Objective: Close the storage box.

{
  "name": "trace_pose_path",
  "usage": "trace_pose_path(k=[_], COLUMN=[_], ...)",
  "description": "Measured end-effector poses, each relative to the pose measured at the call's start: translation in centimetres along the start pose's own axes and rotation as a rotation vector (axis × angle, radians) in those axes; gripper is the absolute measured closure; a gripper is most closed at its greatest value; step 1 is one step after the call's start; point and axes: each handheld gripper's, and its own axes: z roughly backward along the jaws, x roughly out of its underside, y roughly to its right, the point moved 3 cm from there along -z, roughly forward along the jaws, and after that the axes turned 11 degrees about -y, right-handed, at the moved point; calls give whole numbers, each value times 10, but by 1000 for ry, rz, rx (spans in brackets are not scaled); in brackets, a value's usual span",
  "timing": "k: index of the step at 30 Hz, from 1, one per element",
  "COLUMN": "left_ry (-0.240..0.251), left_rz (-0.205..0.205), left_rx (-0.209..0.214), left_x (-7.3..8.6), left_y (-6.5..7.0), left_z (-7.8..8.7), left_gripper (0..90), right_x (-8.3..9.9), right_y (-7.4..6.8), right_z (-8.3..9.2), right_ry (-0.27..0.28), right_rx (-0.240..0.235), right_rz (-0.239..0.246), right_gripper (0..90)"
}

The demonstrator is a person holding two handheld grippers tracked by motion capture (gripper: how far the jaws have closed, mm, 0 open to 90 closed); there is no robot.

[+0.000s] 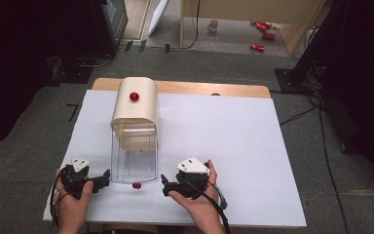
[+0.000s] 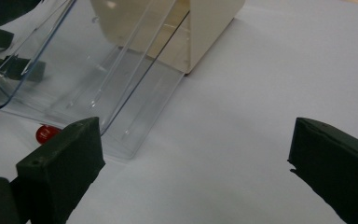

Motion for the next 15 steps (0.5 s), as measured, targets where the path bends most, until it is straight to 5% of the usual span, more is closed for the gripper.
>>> trace_pose_path(k=[15], left_ry=[-1], left_rz=[-1], left_rx=[0], left_x=[0], left_y=[0], left_z=[0], left_gripper=[0], right_x=[4], right_y=[-16], right_z=[-3], right_ry=[-9], right_rx=[-25], right_rz=[18], right_gripper=[30])
